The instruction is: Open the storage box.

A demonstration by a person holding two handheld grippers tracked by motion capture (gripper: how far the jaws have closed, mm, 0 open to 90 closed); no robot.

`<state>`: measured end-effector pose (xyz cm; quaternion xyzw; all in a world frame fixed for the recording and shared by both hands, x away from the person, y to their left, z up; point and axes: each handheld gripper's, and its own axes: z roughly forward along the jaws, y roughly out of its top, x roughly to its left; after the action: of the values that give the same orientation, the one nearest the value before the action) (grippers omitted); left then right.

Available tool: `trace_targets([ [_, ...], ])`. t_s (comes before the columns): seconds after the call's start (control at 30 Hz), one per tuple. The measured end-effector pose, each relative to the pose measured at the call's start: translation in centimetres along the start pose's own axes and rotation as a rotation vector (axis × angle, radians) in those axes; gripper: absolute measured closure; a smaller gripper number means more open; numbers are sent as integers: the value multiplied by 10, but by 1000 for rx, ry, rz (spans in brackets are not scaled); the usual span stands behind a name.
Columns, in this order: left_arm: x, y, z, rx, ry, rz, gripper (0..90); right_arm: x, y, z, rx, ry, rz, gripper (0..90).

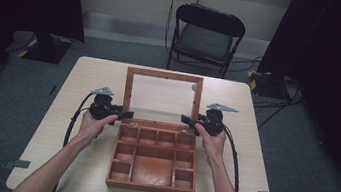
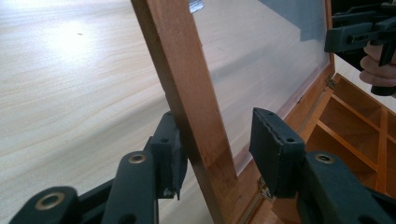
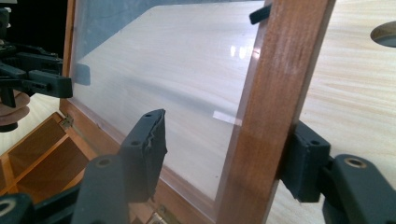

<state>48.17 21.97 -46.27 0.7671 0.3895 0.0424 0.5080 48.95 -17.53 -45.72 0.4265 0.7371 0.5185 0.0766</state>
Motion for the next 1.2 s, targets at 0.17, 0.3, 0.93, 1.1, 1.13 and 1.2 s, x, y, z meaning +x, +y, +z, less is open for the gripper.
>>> trace_targets([
  [0.17, 3, -1, 1, 12, -1, -4, 526, -2, -1, 5, 6, -2, 14, 376],
  [0.3, 4, -2, 3, 12, 0, -18, 512, -3, -2, 8, 14, -6, 19, 358],
  [0.93, 13, -7, 7, 30, -15, -76, 454, -8, -9, 21, 48, -6, 62, 264],
  [1.1, 14, -8, 8, 45, -12, -86, 425, -8, -11, 25, 59, -14, 70, 220],
  [1.13, 15, -9, 9, 51, -11, -94, 422, -8, -11, 26, 64, -19, 72, 209],
  [1.2, 15, -9, 9, 56, -8, -94, 399, -8, -12, 26, 72, -33, 71, 194],
])
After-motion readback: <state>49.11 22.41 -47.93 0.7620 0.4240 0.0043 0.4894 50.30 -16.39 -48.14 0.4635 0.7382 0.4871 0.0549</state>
